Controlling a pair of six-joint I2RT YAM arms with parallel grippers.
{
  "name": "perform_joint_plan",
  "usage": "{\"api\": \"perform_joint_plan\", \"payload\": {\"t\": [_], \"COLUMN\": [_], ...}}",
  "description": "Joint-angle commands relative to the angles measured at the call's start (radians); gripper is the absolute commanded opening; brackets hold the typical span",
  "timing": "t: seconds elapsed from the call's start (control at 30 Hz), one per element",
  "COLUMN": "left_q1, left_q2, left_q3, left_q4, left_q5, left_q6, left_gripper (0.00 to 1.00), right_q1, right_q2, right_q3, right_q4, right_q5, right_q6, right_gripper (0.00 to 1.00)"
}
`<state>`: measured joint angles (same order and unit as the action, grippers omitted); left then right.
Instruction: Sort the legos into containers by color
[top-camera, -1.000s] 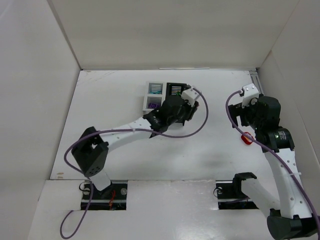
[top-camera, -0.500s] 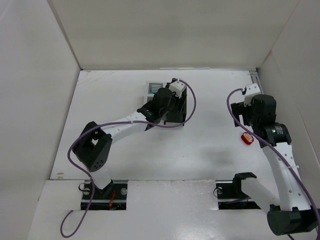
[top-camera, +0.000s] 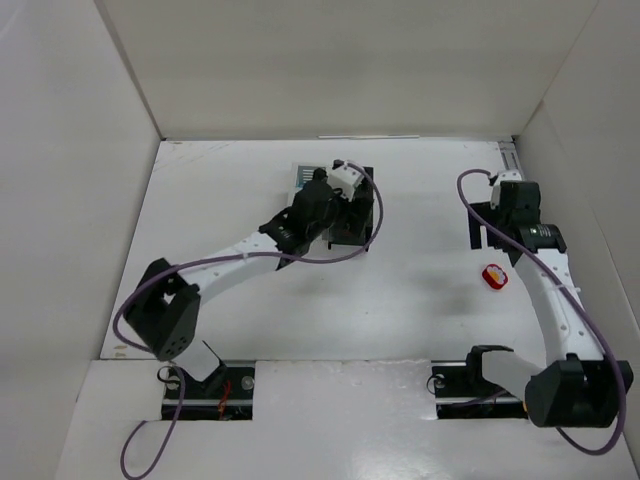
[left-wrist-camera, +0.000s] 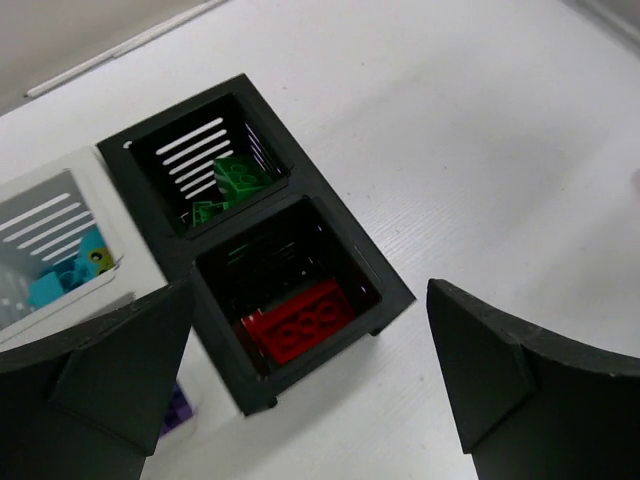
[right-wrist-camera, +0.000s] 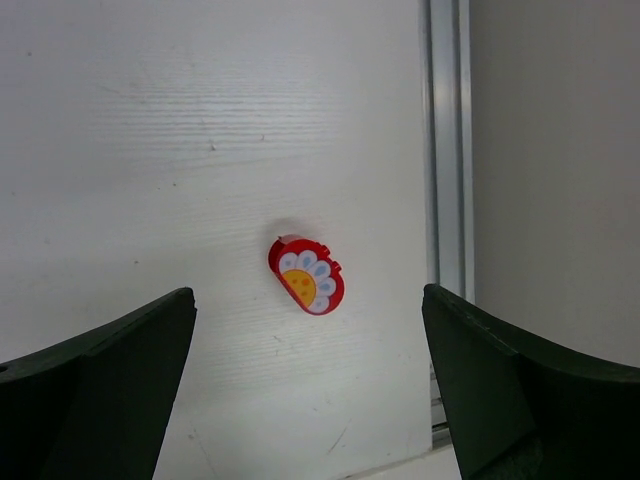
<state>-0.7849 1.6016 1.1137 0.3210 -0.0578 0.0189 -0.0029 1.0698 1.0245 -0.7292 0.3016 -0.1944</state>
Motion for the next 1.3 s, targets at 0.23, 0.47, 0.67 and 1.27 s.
{"api": "perform_joint_plan", "payload": {"t": [0.23,0.47,0.67,1.27], "left_q1": [-0.001,-0.001,-0.001,-0.001], "left_q2": [-0.632,-0.894,-0.976,-0.927], "left_q3": [-0.342,-0.578,-0.640,-0.640], "left_q4": [0.023,0.021,0.003,-0.019], "left_q5": [-0.097,-0.174,-0.246,-0.283], "left_q6": [-0.252,-0.312,-0.303,-0.312], "left_gripper": [1.00,1.00,1.00,1.00], "right_q1": [-0.198,-0.279,-0.310,-0.338], "right_q2": [0.248,0.395,0.487,0.452], "right_q3": [-0.080,-0.070,-0.070,-0.239], "right_q4": [0.208,0.294,0.318,0.284], "right_q5": [-0.255,-0.335,-0.300,-0.312], "right_q6": [0.015,-0.027,-0.027,-0.020], "right_gripper": [0.99,0.99,0.99,0.81]}}
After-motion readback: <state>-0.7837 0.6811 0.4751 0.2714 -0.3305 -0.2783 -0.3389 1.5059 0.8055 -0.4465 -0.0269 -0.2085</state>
